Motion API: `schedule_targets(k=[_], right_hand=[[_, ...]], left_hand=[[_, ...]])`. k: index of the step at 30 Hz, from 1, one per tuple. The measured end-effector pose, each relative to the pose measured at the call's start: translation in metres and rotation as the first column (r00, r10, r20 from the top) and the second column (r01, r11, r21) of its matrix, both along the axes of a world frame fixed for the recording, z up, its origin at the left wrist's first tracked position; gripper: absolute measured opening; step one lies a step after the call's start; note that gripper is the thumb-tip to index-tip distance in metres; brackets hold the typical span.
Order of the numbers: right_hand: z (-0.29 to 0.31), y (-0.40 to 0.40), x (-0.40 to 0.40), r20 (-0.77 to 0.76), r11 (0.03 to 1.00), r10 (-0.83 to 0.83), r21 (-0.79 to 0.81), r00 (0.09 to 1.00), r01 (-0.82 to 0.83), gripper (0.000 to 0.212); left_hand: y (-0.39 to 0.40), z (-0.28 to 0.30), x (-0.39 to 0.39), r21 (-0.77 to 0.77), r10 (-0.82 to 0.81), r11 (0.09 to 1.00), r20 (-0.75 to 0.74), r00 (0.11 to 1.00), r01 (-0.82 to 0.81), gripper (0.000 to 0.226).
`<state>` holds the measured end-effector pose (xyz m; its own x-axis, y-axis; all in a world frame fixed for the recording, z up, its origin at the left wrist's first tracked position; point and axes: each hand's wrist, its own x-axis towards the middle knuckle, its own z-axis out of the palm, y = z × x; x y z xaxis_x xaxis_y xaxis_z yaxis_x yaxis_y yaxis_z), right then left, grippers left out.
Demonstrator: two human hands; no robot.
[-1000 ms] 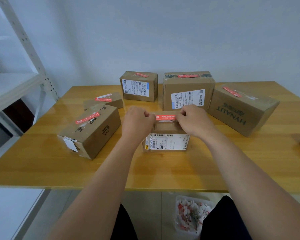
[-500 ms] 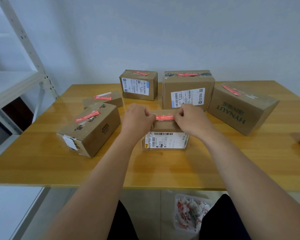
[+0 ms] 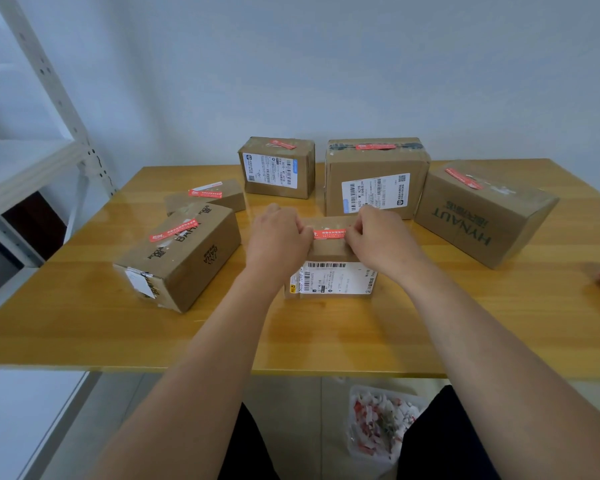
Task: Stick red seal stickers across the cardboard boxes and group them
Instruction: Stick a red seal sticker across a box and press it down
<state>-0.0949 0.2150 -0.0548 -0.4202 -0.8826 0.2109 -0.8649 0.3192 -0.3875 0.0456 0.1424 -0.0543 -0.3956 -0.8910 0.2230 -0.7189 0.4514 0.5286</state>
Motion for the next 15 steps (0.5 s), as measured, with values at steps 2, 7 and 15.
schedule_targets(k=[2, 7, 15], right_hand=[[-0.0006, 0.0001, 0.0004, -0.008, 1.000, -0.002, -0.002, 1.000, 0.002, 0.019], [-0.0005, -0.0006, 0.0016, -0.009, 1.000, 0.001, -0.001, 1.000, -0.001, 0.018], [0.0017, 0.0062, 0.0039, 0.074, 0.997, 0.029, -0.068, 0.997, -0.024, 0.006]], left_hand=[[0.0009, 0.0000, 0.0001, -0.002, 0.002, 1.000, -0.002, 1.000, -0.002, 0.022], [0.0014, -0.0007, -0.0010, -0.015, 0.013, 1.000, -0.005, 1.000, -0.013, 0.023], [0.0039, -0.0079, -0.0025, 0.055, 0.020, 0.998, -0.148, 0.989, -0.012, 0.013]])
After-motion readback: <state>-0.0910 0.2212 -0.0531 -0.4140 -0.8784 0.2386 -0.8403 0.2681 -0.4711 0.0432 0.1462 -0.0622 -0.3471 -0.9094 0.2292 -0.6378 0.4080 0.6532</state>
